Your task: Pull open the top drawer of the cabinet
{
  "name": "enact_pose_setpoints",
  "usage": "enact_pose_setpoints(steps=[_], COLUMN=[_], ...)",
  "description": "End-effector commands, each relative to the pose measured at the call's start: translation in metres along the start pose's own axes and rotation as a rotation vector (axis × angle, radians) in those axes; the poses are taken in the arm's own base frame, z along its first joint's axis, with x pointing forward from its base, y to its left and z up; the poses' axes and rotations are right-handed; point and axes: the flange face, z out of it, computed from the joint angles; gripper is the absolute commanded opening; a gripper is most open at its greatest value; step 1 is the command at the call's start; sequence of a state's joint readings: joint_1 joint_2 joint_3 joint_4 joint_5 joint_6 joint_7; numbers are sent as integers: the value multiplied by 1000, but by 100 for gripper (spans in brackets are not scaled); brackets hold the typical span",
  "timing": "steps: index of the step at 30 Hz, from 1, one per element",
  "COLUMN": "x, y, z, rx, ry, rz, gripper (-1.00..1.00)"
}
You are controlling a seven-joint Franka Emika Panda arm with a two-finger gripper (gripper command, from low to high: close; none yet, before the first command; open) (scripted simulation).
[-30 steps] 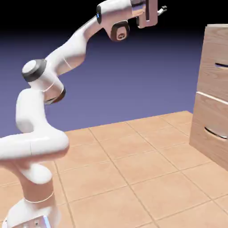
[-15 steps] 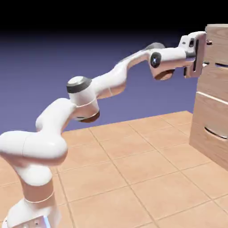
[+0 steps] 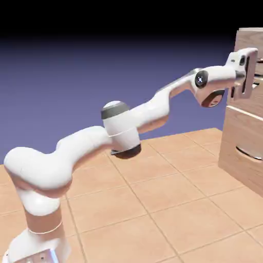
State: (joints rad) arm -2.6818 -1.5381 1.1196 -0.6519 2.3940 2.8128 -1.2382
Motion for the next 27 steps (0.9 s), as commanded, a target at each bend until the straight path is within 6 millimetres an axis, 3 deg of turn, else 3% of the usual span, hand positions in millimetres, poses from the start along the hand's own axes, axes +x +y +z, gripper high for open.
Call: enact_pose_setpoints(steps=[1, 14, 27], x=[0, 0, 0], y=[0, 0, 0], z=[0, -37, -114], rx=[0, 0, 0], ry=[0, 0, 0], rz=[0, 0, 0], gripper=[-100, -100, -100])
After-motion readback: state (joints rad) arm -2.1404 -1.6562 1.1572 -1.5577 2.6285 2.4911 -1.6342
